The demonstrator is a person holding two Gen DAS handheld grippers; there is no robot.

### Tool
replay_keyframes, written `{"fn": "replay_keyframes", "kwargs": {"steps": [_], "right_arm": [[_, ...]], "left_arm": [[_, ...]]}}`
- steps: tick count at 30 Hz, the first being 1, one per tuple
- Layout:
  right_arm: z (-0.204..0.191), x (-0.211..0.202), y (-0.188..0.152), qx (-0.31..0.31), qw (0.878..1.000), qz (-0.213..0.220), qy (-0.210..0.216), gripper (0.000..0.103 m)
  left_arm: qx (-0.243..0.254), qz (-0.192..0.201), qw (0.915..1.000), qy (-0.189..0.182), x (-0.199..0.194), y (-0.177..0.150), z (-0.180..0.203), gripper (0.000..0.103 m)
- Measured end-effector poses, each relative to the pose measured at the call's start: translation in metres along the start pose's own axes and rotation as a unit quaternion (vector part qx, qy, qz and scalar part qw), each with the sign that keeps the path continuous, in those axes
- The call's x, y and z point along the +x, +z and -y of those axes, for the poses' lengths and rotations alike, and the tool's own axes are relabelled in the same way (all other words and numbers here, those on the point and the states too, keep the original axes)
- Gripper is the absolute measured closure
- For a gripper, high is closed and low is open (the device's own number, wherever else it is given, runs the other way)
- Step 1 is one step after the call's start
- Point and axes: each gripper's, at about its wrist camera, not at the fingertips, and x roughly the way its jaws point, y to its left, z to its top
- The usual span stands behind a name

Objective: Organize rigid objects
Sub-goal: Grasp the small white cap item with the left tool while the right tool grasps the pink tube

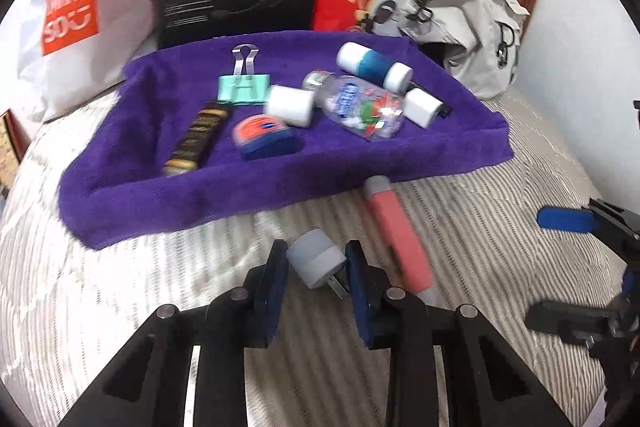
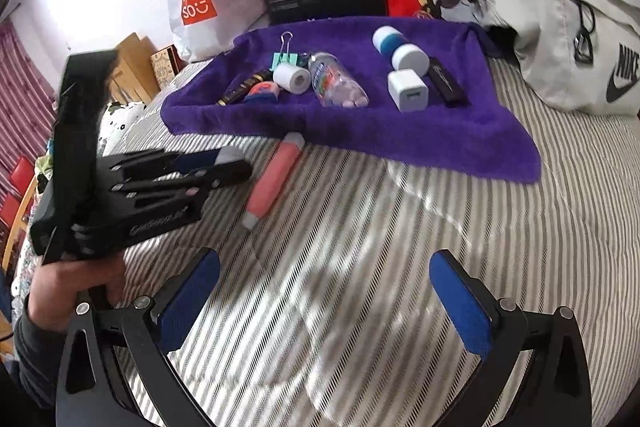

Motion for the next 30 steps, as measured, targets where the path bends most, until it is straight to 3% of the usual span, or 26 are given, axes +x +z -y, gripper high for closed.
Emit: {"fn": "replay_keyframes", "kwargs": {"steps": [9, 13, 21, 30], "right_arm": [[-0.026, 0.037, 0.02, -0.013, 0.999, 0.008, -0.028, 0.003], [-0.039, 0.055, 0.025, -0.018, 0.999, -0.002, -0.037, 0.018], [-0.055, 0.07, 0.028, -0.041, 0.995, 0.01, -0.092, 0.022], [-0.055, 0.068, 0.033, -0.05, 0.994, 0.019, -0.098, 0.069]], "left_arm": [[-0.039, 0.004, 0.999, 0.021, -0.017, -0.015, -0.045, 0.075], [-0.053, 0.009, 0.9984, 0.018, -0.025, -0.019, -0.057, 0.075], [-0.071, 0.016, 0.9973, 0.01, -0.034, -0.026, -0.073, 0.075], [-0.074, 0.017, 0.9971, 0.006, -0.033, -0.026, -0.075, 0.075]]}}
